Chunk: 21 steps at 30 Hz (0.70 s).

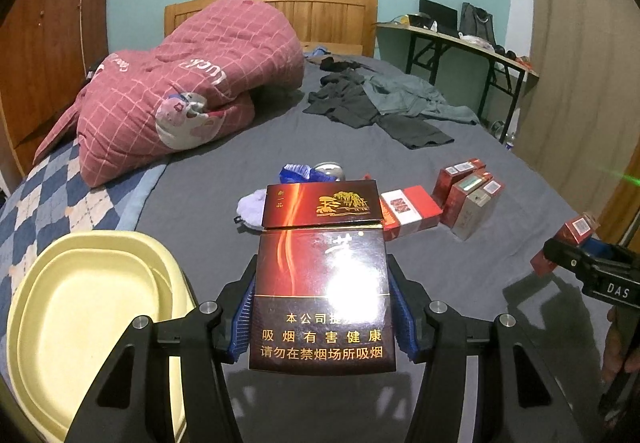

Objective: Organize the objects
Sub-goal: 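Carry both packs over the yellow tray with both tools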

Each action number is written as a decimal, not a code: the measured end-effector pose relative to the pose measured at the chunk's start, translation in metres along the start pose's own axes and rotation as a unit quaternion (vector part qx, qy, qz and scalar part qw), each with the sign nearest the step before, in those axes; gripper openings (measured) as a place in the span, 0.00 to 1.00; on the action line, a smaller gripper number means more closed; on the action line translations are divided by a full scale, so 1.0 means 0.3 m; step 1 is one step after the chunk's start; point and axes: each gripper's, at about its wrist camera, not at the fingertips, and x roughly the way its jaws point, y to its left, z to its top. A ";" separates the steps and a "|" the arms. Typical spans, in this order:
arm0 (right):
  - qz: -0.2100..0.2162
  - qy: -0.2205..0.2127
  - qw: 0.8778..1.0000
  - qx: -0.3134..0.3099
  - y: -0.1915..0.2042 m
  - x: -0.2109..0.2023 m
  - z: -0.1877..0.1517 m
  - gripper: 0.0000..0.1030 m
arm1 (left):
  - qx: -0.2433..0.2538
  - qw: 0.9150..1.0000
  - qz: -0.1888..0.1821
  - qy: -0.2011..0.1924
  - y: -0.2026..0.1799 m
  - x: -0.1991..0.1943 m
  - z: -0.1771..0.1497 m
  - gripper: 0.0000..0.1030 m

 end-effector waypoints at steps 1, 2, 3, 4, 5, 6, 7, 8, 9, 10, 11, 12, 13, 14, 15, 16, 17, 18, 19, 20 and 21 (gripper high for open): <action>0.002 0.001 1.000 -0.003 0.007 0.001 -0.002 0.87 | 0.000 1.000 0.001 0.003 0.007 0.003 0.000 0.54; 0.002 0.001 1.000 -0.004 0.011 0.001 -0.003 0.88 | -0.002 1.000 0.003 0.004 0.017 0.002 -0.001 0.54; 0.004 0.004 1.000 -0.005 0.016 0.002 -0.004 0.88 | -0.006 1.000 0.007 0.005 0.032 -0.002 -0.001 0.54; 0.009 0.007 1.000 -0.004 0.024 0.000 -0.002 0.88 | -0.008 1.000 0.008 0.005 0.045 -0.005 0.001 0.54; 0.012 0.007 1.000 -0.004 0.033 -0.002 0.000 0.88 | -0.012 1.000 0.010 0.006 0.064 -0.010 0.001 0.54; 0.013 0.006 1.000 -0.006 0.046 -0.004 0.004 0.88 | -0.016 1.000 0.014 0.006 0.088 -0.016 0.001 0.54; 0.014 0.007 1.000 -0.012 0.069 -0.006 0.007 0.88 | -0.018 1.000 0.019 0.005 0.113 -0.024 -0.002 0.54; 0.016 0.008 1.000 -0.019 0.093 -0.005 0.008 0.88 | -0.019 0.999 0.031 0.004 0.143 -0.033 -0.007 0.54; 0.018 0.009 0.999 -0.026 0.122 -0.004 0.008 0.87 | -0.018 0.999 0.040 0.003 0.166 -0.042 -0.015 0.54; 0.027 0.011 0.999 -0.030 0.163 -0.001 0.009 0.87 | -0.017 0.999 0.050 0.001 0.194 -0.051 -0.024 0.54; 0.033 0.013 0.999 -0.031 0.186 0.002 0.009 0.88 | -0.019 0.998 0.059 0.001 0.223 -0.061 -0.034 0.54; 0.043 0.016 0.998 -0.033 0.226 0.007 0.012 0.88 | -0.024 0.997 0.069 0.003 0.266 -0.073 -0.045 0.54; 0.056 0.020 0.997 -0.041 0.288 0.012 0.014 0.88 | -0.028 0.997 0.074 0.004 0.292 -0.080 -0.057 0.54; 0.062 0.022 0.997 -0.048 0.326 0.016 0.018 0.88 | -0.035 0.996 0.080 0.006 0.329 -0.088 -0.068 0.54; 0.070 0.023 0.996 -0.059 0.382 0.021 0.020 0.88 | -0.043 0.995 0.088 0.009 0.370 -0.095 -0.079 0.54; 0.080 0.024 0.994 -0.071 0.447 0.023 0.022 0.88 | -0.050 0.994 0.096 0.011 0.407 -0.103 -0.092 0.54; 0.088 0.025 0.993 -0.081 0.502 0.023 0.022 0.88 | -0.059 0.992 0.107 0.013 0.455 -0.111 -0.103 0.54; 0.097 0.026 0.991 -0.092 0.562 0.024 0.021 0.88 | -0.065 0.991 0.114 0.015 0.489 -0.114 -0.109 0.54; 0.109 0.027 0.989 -0.101 0.628 0.026 0.018 0.88 | -0.074 0.990 0.122 0.018 0.527 -0.119 -0.115 0.54; 0.120 0.030 0.986 -0.109 0.680 0.027 0.012 0.88 | -0.083 0.988 0.128 0.018 0.565 -0.125 -0.119 0.54; 0.130 0.033 0.984 -0.119 0.737 0.030 0.006 0.88 | -0.095 0.986 0.133 0.018 0.605 -0.134 -0.122 0.54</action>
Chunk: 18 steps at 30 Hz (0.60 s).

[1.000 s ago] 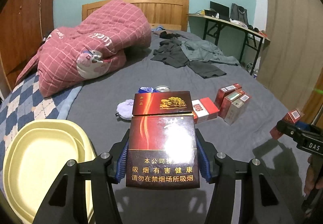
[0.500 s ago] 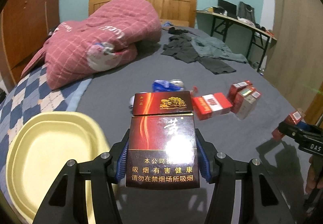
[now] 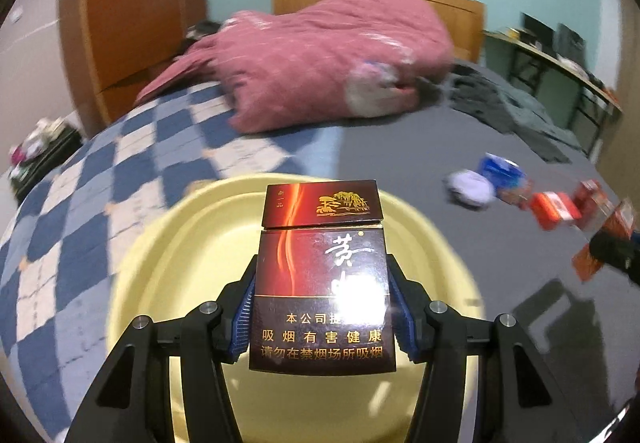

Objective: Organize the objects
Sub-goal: 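Carry both packs over the yellow tray with both tools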

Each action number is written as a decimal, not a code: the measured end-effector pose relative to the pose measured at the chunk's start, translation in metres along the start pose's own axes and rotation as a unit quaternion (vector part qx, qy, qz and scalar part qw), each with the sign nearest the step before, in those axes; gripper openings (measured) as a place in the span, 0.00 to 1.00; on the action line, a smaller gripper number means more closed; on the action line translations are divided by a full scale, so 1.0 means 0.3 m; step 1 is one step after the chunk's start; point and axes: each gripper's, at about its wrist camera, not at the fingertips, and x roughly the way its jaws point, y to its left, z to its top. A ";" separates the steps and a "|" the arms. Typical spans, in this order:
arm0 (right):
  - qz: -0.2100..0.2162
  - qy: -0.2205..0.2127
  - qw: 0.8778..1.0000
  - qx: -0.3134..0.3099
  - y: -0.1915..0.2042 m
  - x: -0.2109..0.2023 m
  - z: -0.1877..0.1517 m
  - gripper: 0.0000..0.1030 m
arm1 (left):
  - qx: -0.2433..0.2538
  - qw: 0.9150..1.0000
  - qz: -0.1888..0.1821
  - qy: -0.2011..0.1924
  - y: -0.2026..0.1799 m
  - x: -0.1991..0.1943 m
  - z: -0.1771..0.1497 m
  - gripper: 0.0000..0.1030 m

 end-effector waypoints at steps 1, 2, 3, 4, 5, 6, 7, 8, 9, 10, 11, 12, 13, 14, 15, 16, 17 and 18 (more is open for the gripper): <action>0.012 0.003 1.000 -0.011 0.060 0.019 0.007 0.88 | -0.011 1.000 0.003 0.001 0.033 0.000 0.008 0.54; 0.026 0.005 0.999 -0.020 0.118 0.039 0.015 0.88 | -0.019 1.000 0.005 0.001 0.066 0.001 0.018 0.54; 0.034 0.007 0.999 -0.026 0.153 0.052 0.020 0.88 | -0.023 1.000 0.008 0.000 0.091 -0.002 0.027 0.54; 0.046 0.009 0.998 -0.038 0.215 0.071 0.028 0.88 | -0.019 1.000 0.006 0.004 0.105 0.001 0.035 0.54; 0.051 0.010 0.998 -0.045 0.242 0.076 0.033 0.88 | -0.017 1.000 0.000 0.008 0.119 0.004 0.040 0.54; 0.055 0.010 0.997 -0.055 0.278 0.088 0.040 0.88 | -0.021 1.000 -0.004 0.007 0.136 0.007 0.046 0.54; 0.059 0.010 0.996 -0.066 0.321 0.102 0.047 0.88 | -0.025 1.000 -0.005 0.006 0.156 0.009 0.051 0.54; 0.060 0.010 0.996 -0.072 0.336 0.108 0.047 0.88 | -0.026 1.000 -0.007 0.007 0.171 0.010 0.054 0.54; 0.061 0.012 0.995 -0.079 0.358 0.123 0.050 0.88 | -0.025 1.000 -0.008 0.008 0.178 0.015 0.056 0.54; 0.062 0.015 0.994 -0.085 0.376 0.139 0.051 0.88 | -0.023 1.000 -0.009 0.010 0.195 0.019 0.059 0.54; 0.063 0.018 0.994 -0.089 0.389 0.152 0.051 0.88 | -0.019 1.000 -0.009 0.014 0.197 0.031 0.062 0.54; 0.064 0.021 0.993 -0.092 0.402 0.168 0.050 0.88 | -0.018 1.000 -0.010 0.018 0.206 0.046 0.067 0.54; 0.065 0.026 0.993 -0.095 0.415 0.188 0.047 0.88 | -0.017 1.000 -0.012 0.023 0.211 0.062 0.070 0.54; 0.067 0.030 0.993 -0.097 0.425 0.204 0.044 0.88 | -0.015 0.999 -0.014 0.029 0.214 0.078 0.071 0.54; 0.069 0.034 0.992 -0.099 0.435 0.222 0.038 0.88 | -0.013 0.999 -0.014 0.039 0.219 0.104 0.070 0.54; 0.073 0.040 0.992 -0.100 0.443 0.241 0.027 0.88 | -0.016 0.999 -0.015 0.047 0.229 0.136 0.072 0.54; 0.077 0.046 0.991 -0.101 0.452 0.255 0.014 0.88 | -0.021 0.998 -0.016 0.055 0.240 0.162 0.069 0.54; 0.080 0.051 0.990 -0.100 0.457 0.271 0.002 0.88 | -0.023 0.998 -0.014 0.060 0.251 0.186 0.067 0.54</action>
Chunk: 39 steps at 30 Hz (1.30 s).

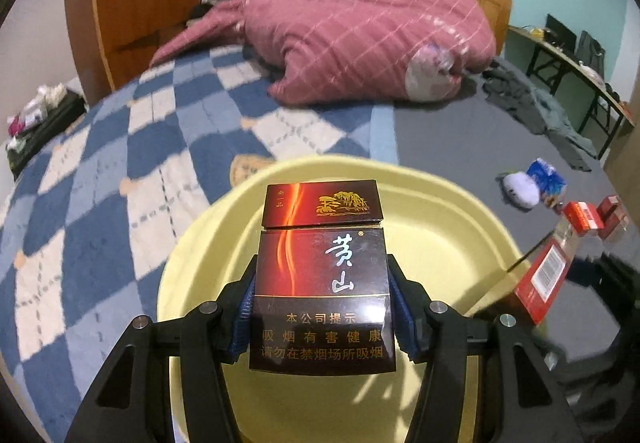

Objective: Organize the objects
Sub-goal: 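Carry both packs over the yellow tray with both tools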

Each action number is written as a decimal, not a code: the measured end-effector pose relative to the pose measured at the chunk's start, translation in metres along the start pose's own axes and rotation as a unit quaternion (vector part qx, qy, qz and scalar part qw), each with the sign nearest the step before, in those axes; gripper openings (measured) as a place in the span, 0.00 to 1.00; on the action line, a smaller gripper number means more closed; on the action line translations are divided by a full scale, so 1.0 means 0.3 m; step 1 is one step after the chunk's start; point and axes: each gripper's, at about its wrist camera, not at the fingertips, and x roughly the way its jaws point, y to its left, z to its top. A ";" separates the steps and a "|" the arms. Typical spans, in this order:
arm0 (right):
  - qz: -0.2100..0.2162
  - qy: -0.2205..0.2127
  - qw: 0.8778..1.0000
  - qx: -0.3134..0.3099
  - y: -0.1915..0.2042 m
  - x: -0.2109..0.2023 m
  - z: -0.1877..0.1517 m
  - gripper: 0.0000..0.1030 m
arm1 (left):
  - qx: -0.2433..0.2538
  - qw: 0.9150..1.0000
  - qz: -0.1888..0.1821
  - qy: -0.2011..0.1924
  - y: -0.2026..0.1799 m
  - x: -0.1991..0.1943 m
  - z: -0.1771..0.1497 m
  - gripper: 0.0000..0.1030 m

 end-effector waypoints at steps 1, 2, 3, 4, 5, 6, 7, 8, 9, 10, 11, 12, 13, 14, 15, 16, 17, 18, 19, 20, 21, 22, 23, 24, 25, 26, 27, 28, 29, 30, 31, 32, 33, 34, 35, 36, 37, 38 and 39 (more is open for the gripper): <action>0.006 0.008 1.000 -0.004 0.005 0.024 -0.013 0.88 | -0.001 1.000 -0.003 0.002 0.008 0.022 0.003 0.54; 0.005 0.010 1.000 -0.008 0.016 0.033 -0.017 0.88 | -0.002 1.000 -0.002 0.008 0.012 0.038 0.004 0.54; 0.005 0.012 1.000 -0.013 0.019 0.044 -0.024 0.88 | -0.003 1.000 -0.002 0.014 0.017 0.054 0.005 0.54; 0.001 0.008 1.000 -0.025 0.028 0.050 -0.033 0.88 | -0.003 1.000 -0.001 0.019 0.018 0.069 0.005 0.54; -0.002 0.007 0.999 -0.032 0.032 0.053 -0.035 0.88 | -0.005 1.000 0.000 0.024 0.021 0.082 0.002 0.54; -0.004 0.006 0.999 -0.039 0.036 0.056 -0.037 0.88 | -0.006 1.000 0.000 0.030 0.024 0.098 0.001 0.54; -0.002 0.005 0.999 -0.048 0.042 0.058 -0.038 0.88 | -0.005 0.999 0.003 0.037 0.025 0.112 -0.001 0.54; 0.008 0.007 0.999 -0.053 0.046 0.061 -0.038 0.88 | -0.005 0.999 0.008 0.044 0.026 0.129 -0.003 0.54; 0.016 0.007 0.998 -0.059 0.054 0.061 -0.040 0.88 | -0.005 0.999 0.010 0.048 0.030 0.144 -0.002 0.54; 0.015 0.005 0.997 -0.072 0.066 0.062 -0.045 0.88 | -0.007 0.999 0.009 0.050 0.032 0.152 0.001 0.54; 0.010 0.004 0.996 -0.087 0.079 0.068 -0.049 0.88 | -0.009 0.999 0.009 0.050 0.031 0.153 0.002 0.54; 0.006 0.005 0.996 -0.093 0.083 0.073 -0.051 0.88 | -0.010 0.999 0.013 0.050 0.028 0.155 0.003 0.54; 0.006 0.010 0.996 -0.092 0.081 0.086 -0.054 0.88 | -0.007 0.999 0.015 0.050 0.024 0.156 -0.001 0.54; 0.010 0.018 0.996 -0.088 0.075 0.099 -0.056 0.88 | -0.005 0.998 0.019 0.052 0.020 0.163 -0.002 0.54; 0.013 0.024 0.996 -0.084 0.069 0.110 -0.062 0.88 | -0.003 0.998 0.021 0.054 0.016 0.165 -0.007 0.54; 0.017 0.021 0.996 -0.081 0.062 0.115 -0.067 0.88 | 0.001 0.998 0.024 0.055 0.010 0.169 -0.007 0.54; 0.017 0.021 0.996 -0.082 0.062 0.116 -0.069 0.87 | 0.005 0.998 0.030 0.057 0.003 0.176 -0.006 0.54; 0.016 0.022 0.996 -0.083 0.062 0.117 -0.070 0.87 | 0.005 0.998 0.032 0.061 0.000 0.176 -0.007 0.54; 0.013 0.022 0.996 -0.087 0.066 0.118 -0.070 0.87 | 0.004 0.998 0.032 0.061 0.000 0.179 -0.006 0.54; 0.012 0.022 0.996 -0.090 0.068 0.118 -0.073 0.87 | 0.003 0.998 0.030 0.060 -0.003 0.172 -0.011 0.54; 0.012 0.021 0.995 -0.092 0.069 0.121 -0.073 0.87 | 0.005 0.997 0.031 0.065 -0.004 0.176 -0.012 0.54; 0.012 0.021 0.995 -0.095 0.069 0.124 -0.077 0.87 | 0.007 0.997 0.031 0.067 -0.008 0.181 -0.013 0.54; 0.011 0.021 0.995 -0.096 0.069 0.124 -0.078 0.87 | 0.009 0.997 0.031 0.068 -0.006 0.179 -0.015 0.54; 0.011 0.020 0.995 -0.097 0.070 0.123 -0.081 0.87 | 0.011 0.997 0.031 0.071 -0.007 0.181 -0.016 0.54; 0.011 0.019 0.995 -0.096 0.068 0.122 -0.082 0.87 | 0.010 0.997 0.029 0.071 -0.004 0.180 -0.015 0.54; 0.011 0.018 0.995 -0.096 0.068 0.121 -0.082 0.87 | 0.009 0.997 0.028 0.072 -0.001 0.179 -0.013 0.54; 0.011 0.018 0.995 -0.096 0.069 0.122 -0.081 0.87 | 0.009 0.997 0.028 0.073 0.001 0.179 -0.013 0.54; 0.010 0.018 0.995 -0.096 0.070 0.122 -0.081 0.87 | 0.009 0.997 0.028 0.074 0.003 0.179 -0.011 0.54; 0.009 0.017 0.995 -0.096 0.072 0.123 -0.082 0.87 | 0.009 0.997 0.027 0.073 0.004 0.178 -0.011 0.54; 0.008 0.017 0.995 -0.095 0.072 0.123 -0.082 0.87 | 0.008 0.997 0.027 0.074 0.006 0.178 -0.012 0.54; 0.007 0.016 0.995 -0.095 0.073 0.123 -0.083 0.87 | 0.008 0.997 0.027 0.074 0.005 0.179 -0.011 0.54; 0.006 0.017 0.995 -0.095 0.074 0.123 -0.083 0.87 | 0.009 0.997 0.028 0.075 0.006 0.179 -0.011 0.54; 0.006 0.017 0.995 -0.096 0.075 0.123 -0.083 0.87 | 0.010 0.997 0.027 0.076 0.006 0.179 -0.011 0.54; 0.006 0.017 0.995 -0.096 0.075 0.122 -0.083 0.87 | 0.011 0.997 0.028 0.077 0.006 0.180 -0.011 0.54; 0.006 0.017 0.995 -0.096 0.076 0.122 -0.083 0.87 | 0.012 0.996 0.028 0.078 0.006 0.180 -0.011 0.54; 0.006 0.017 0.995 -0.098 0.077 0.123 -0.082 0.87 | 0.012 0.996 0.029 0.078 0.006 0.180 -0.012 0.54; 0.005 0.018 0.995 -0.099 0.077 0.123 -0.081 0.87 | 0.011 0.996 0.030 0.078 0.004 0.180 -0.013 0.54; 0.006 0.017 0.995 -0.098 0.075 0.123 -0.081 0.87 | 0.011 0.996 0.031 0.079 0.002 0.181 -0.013 0.54; 0.006 0.016 0.995 -0.098 0.074 0.121 -0.082 0.87 | 0.013 0.996 0.033 0.081 0.001 0.181 -0.013 0.54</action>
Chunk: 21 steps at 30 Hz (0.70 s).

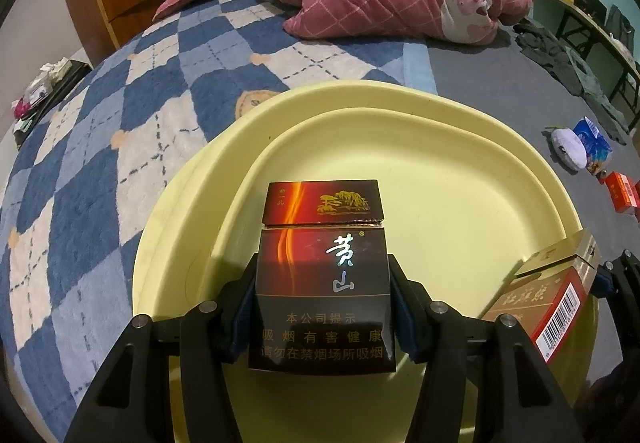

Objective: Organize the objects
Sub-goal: 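Carry both packs over the yellow tray with both tools, then open both tools to drop the packs into the yellow tray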

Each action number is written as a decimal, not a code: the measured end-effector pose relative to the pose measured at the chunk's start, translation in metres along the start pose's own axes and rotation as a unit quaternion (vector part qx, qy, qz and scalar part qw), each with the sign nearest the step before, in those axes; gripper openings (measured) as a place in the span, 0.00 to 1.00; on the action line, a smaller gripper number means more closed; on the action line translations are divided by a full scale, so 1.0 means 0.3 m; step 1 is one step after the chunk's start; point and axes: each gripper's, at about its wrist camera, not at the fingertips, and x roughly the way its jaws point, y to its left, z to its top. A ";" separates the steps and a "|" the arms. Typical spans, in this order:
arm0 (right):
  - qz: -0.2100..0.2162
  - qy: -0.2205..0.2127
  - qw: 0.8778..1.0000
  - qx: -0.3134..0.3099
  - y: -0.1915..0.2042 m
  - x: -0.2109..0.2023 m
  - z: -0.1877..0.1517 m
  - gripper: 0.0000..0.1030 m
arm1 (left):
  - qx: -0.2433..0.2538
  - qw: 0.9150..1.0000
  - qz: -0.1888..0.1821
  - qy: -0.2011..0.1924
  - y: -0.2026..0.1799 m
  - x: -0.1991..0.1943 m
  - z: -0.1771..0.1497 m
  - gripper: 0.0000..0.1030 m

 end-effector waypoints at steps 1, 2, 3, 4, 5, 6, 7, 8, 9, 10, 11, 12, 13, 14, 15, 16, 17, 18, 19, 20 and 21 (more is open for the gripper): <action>-0.001 -0.002 1.000 -0.001 0.001 -0.001 -0.001 0.87 | 0.002 1.000 -0.001 0.002 0.000 0.002 0.001 0.54; -0.002 -0.003 1.000 -0.002 0.002 -0.001 -0.002 0.87 | 0.005 1.000 0.002 0.005 -0.005 0.004 0.000 0.54; -0.002 -0.002 1.000 -0.002 0.004 0.001 -0.003 0.87 | 0.009 1.000 0.005 0.005 -0.010 0.005 0.000 0.54; -0.003 -0.001 1.000 -0.003 0.004 0.003 -0.004 0.87 | 0.012 1.000 0.009 0.006 -0.017 0.004 -0.001 0.54; -0.004 -0.001 1.000 -0.005 0.007 0.003 -0.004 0.87 | 0.014 1.000 0.011 0.007 -0.023 0.004 -0.004 0.54; -0.005 0.001 1.000 -0.007 0.007 0.003 -0.003 0.87 | 0.015 1.000 0.012 0.007 -0.020 0.003 -0.007 0.54; -0.005 0.001 1.000 -0.007 0.007 0.003 -0.003 0.87 | 0.013 1.000 0.011 0.008 -0.022 0.002 -0.008 0.55; -0.004 0.000 1.000 -0.006 0.006 0.002 -0.002 0.87 | 0.011 1.000 0.009 0.008 -0.029 0.004 -0.008 0.58; -0.003 0.000 1.000 -0.004 0.007 0.003 -0.002 0.87 | 0.008 1.000 0.000 0.009 -0.031 0.002 -0.010 0.71; -0.001 -0.003 1.000 -0.001 0.006 -0.001 -0.001 0.87 | 0.009 1.000 -0.012 0.010 -0.039 -0.003 -0.010 0.84; -0.002 -0.004 1.000 0.001 0.005 -0.002 -0.001 0.87 | 0.014 1.000 -0.022 0.012 -0.046 -0.006 -0.011 0.89; -0.004 -0.001 1.000 0.003 0.003 -0.002 0.000 0.88 | 0.021 0.999 -0.026 0.015 -0.058 -0.008 -0.016 0.98; -0.003 0.000 1.000 0.004 0.003 -0.003 0.001 0.88 | 0.029 0.999 -0.022 0.017 -0.069 -0.011 -0.021 0.99; -0.004 -0.002 1.000 0.005 0.004 -0.008 0.002 0.89 | 0.036 0.999 -0.010 0.015 -0.076 -0.017 -0.025 0.99; -0.006 -0.005 1.000 0.006 0.004 -0.012 0.003 0.93 | 0.040 0.999 -0.002 0.011 -0.080 -0.025 -0.029 0.99; -0.005 -0.010 1.000 0.007 0.004 -0.022 0.003 0.96 | 0.040 0.999 0.002 0.004 -0.077 -0.037 -0.031 0.99; -0.005 -0.015 1.000 0.008 0.003 -0.032 0.003 1.00 | 0.037 0.999 0.004 -0.004 -0.074 -0.052 -0.032 0.99; -0.004 -0.022 1.000 0.009 0.002 -0.042 0.005 1.00 | 0.028 0.999 0.003 -0.015 -0.063 -0.072 -0.029 1.00; -0.003 -0.028 1.000 0.011 0.001 -0.055 0.008 1.00 | 0.019 1.000 0.002 -0.025 -0.049 -0.092 -0.025 0.99; -0.003 -0.029 0.999 0.014 -0.003 -0.064 0.011 1.00 | 0.009 0.999 0.003 -0.036 -0.043 -0.112 -0.015 1.00; -0.002 -0.030 0.999 0.017 -0.006 -0.069 0.014 1.00 | -0.001 0.999 0.003 -0.047 -0.033 -0.130 -0.012 0.99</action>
